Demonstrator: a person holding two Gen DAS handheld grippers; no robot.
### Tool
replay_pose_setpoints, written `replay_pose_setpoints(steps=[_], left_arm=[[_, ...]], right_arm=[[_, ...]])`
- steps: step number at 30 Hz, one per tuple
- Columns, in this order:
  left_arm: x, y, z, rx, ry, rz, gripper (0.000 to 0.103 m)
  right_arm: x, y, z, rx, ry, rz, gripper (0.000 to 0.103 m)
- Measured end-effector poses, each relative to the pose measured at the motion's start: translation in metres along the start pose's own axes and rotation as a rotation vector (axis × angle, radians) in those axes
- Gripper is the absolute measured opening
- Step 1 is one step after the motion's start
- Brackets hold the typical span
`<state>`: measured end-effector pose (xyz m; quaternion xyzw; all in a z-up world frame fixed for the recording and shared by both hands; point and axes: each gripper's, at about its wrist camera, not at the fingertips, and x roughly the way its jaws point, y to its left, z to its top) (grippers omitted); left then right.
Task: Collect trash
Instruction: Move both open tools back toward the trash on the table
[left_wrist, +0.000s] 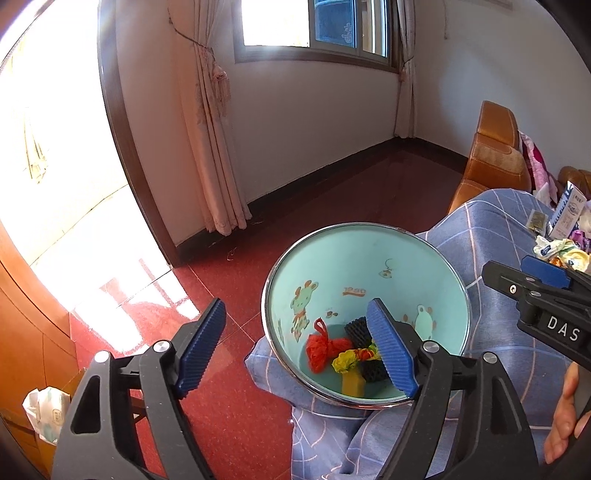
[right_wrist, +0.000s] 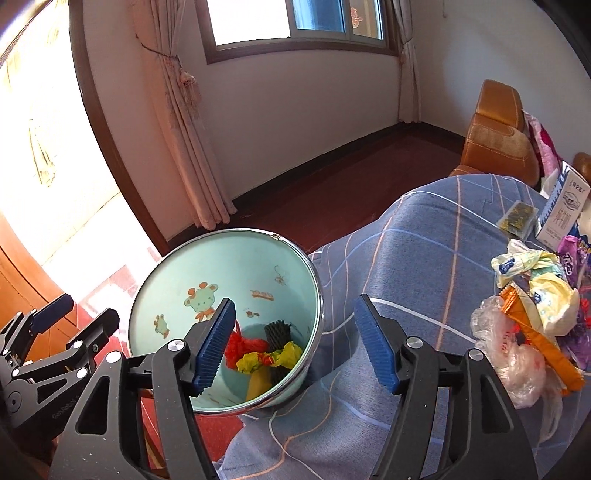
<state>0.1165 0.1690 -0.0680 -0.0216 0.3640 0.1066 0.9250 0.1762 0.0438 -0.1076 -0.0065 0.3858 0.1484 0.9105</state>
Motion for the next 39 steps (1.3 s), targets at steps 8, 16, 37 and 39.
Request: replay_pose_setpoints(steps=[8,16,37,39], left_arm=[[-0.016,-0.020,-0.001,0.032,-0.019,-0.021,0.081],[-0.028,-0.046,-0.006,0.078,-0.029,-0.059,0.086],[-0.053,-0.147,-0.037,0.221,-0.006,-0.230,0.088],[-0.052,-0.157,-0.041,0.235,0.001,-0.246,0.088]], right_arm=[[-0.024,-0.020,-0.004,0.045,-0.029,-0.036,0.067],[-0.049,-0.046,-0.017,0.083,-0.072,-0.083,0.067],[-0.116,-0.166,-0.092,0.267,-0.100,-0.276,0.063],[-0.122,-0.175,-0.098,0.280,-0.101,-0.285,0.061]])
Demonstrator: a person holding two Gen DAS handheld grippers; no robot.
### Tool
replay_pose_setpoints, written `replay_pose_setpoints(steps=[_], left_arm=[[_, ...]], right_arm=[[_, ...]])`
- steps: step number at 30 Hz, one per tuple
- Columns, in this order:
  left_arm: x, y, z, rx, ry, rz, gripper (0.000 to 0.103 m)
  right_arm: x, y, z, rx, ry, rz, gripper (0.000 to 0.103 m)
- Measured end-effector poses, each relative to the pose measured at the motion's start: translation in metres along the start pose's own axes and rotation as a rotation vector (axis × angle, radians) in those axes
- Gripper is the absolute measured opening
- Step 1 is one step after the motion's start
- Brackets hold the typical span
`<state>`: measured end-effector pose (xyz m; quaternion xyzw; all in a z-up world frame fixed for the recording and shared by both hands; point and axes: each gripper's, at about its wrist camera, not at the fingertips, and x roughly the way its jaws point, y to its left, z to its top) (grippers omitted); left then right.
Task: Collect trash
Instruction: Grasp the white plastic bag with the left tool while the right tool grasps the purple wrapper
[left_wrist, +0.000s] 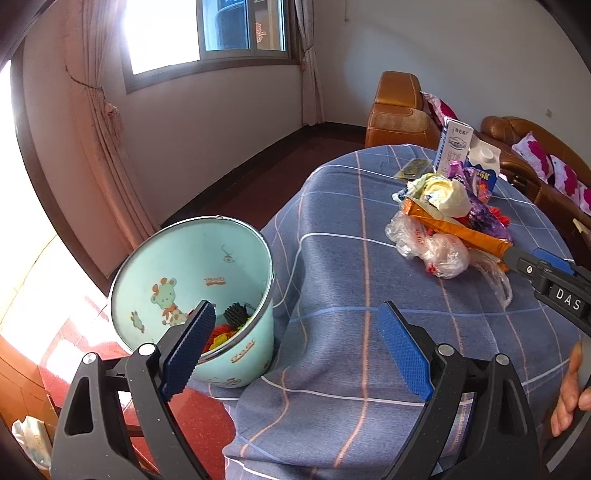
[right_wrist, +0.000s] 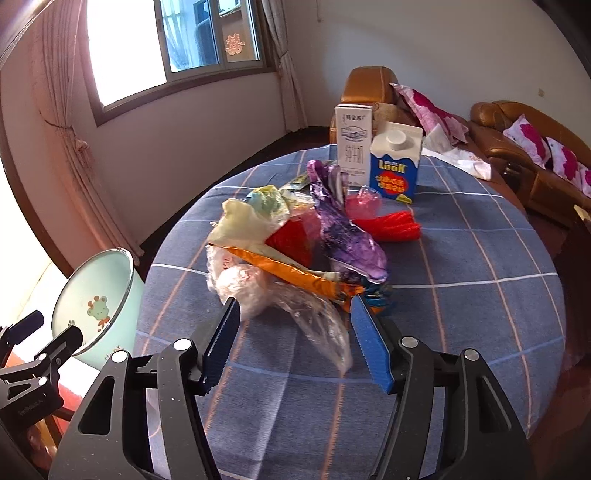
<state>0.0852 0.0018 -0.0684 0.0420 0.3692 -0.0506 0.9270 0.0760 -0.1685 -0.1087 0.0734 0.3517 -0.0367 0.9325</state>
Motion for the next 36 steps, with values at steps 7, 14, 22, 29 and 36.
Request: replay_pose_setpoints(steps=[7,14,22,29,36], left_arm=[[0.010,-0.027,0.015,0.027,-0.005,-0.062,0.087],[0.021,-0.064,0.061,0.079,-0.067,-0.122,0.087],[0.059,-0.110,0.094,0.112,-0.064,-0.211,0.082],[0.097,-0.132,0.099,0.135,0.019,-0.255,0.051],[0.093,-0.126,0.098,0.103,0.012,-0.293,0.024]], right_arm=[[-0.002,-0.037,0.008,0.032,-0.012,-0.035,0.057],[0.017,-0.065,0.041,0.012,-0.020,-0.034,0.056],[0.075,-0.075,0.049,0.021,0.121,0.090,0.056],[0.092,-0.067,0.040,0.001,0.184,0.147,0.037],[0.061,-0.073,0.042,0.017,0.083,0.108,0.020]])
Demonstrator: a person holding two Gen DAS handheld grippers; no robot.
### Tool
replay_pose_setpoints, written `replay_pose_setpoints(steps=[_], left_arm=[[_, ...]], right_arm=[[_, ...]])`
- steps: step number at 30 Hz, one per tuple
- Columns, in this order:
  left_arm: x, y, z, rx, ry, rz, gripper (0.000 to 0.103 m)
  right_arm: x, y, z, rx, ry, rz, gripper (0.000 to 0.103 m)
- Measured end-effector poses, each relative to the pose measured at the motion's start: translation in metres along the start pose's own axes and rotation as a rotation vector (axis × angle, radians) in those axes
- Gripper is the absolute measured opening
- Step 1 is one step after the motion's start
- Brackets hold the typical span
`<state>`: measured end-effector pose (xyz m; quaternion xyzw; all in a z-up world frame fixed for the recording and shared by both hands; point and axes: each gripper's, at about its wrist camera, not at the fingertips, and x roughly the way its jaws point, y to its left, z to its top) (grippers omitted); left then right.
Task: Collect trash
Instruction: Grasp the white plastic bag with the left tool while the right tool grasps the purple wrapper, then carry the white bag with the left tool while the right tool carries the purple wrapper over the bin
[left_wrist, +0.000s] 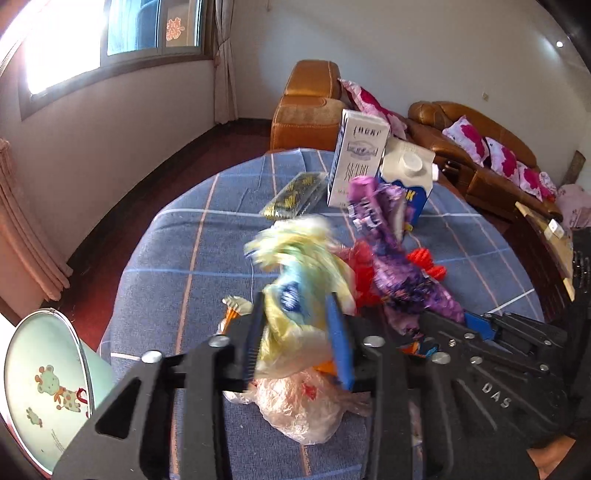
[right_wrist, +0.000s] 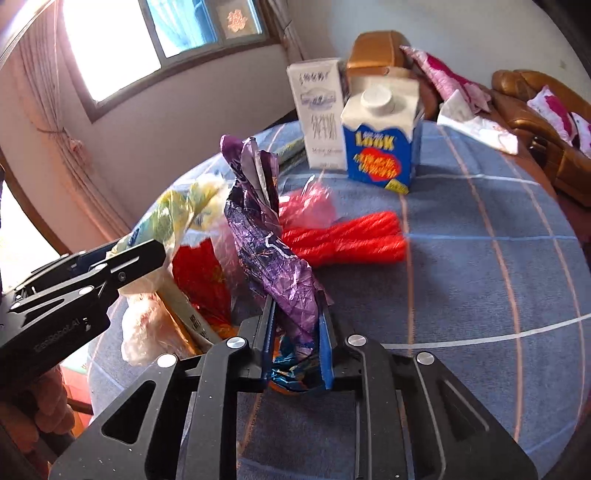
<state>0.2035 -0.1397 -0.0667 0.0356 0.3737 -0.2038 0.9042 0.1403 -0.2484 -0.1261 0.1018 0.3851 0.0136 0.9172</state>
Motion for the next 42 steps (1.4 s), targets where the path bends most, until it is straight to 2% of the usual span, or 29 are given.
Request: replay_pose_setpoints(steps=[6,9,12,18,23,42], left_arm=[[-0.041,0.005,0.007,0.003,-0.094,0.020,0.024],[-0.062,0.011,0.004,-0.007,-0.125,0.022,0.024],[-0.081,0.017,-0.005,-0.003,-0.143,0.065,0.024],[-0.102,0.041,-0.034,-0.008,-0.116,0.140,0.024],[-0.117,0.059,-0.052,-0.035,-0.110,0.160,0.024],[-0.147,0.104,-0.083,-0.091,-0.111,0.271,0.024]], right_arm=[[-0.043,0.000,0.003,0.021,-0.111,-0.047,0.019],[-0.055,0.001,0.001,0.033,-0.117,-0.078,0.020],[-0.063,0.006,-0.006,0.040,-0.108,-0.077,0.020],[-0.068,0.027,-0.025,0.036,-0.084,-0.082,0.020],[-0.067,0.046,-0.033,0.027,-0.074,-0.065,0.020],[-0.060,0.125,-0.052,-0.084,-0.046,0.007,0.020]])
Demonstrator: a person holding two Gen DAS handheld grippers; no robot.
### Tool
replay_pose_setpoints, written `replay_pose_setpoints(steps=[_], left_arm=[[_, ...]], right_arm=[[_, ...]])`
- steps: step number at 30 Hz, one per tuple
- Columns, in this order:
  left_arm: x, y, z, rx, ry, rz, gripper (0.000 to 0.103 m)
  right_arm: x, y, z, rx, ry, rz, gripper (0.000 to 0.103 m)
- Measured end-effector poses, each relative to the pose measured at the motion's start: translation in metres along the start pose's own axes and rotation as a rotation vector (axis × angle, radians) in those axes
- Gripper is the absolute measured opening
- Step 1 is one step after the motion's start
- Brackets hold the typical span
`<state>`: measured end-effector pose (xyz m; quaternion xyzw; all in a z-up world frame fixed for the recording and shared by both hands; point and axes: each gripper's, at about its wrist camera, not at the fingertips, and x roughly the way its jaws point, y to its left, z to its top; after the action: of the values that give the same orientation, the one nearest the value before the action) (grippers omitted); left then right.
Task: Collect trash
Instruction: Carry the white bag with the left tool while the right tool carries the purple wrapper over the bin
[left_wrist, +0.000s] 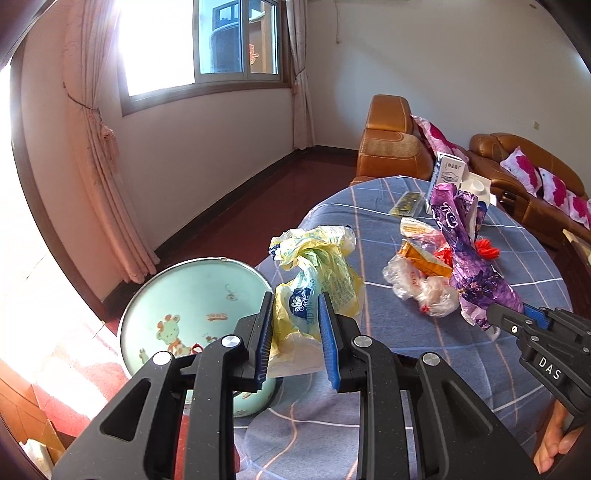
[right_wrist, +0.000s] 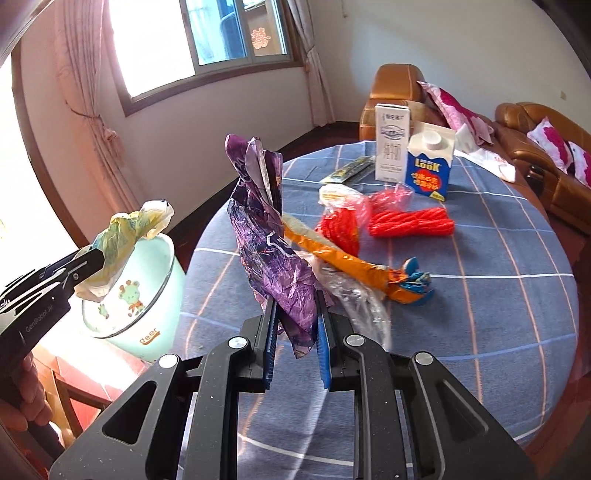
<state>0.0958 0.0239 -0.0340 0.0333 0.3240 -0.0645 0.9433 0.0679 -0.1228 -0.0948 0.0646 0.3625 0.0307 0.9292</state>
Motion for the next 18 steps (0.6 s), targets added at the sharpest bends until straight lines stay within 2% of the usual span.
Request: replay_pose_setpoints(steps=[18], left_arm=[[0.003,0.060,-0.014,-0.092,0.026,0.086,0.024]], right_arm=[[0.021,0.063,0.007,-0.098,0.020,0.062,0.020]])
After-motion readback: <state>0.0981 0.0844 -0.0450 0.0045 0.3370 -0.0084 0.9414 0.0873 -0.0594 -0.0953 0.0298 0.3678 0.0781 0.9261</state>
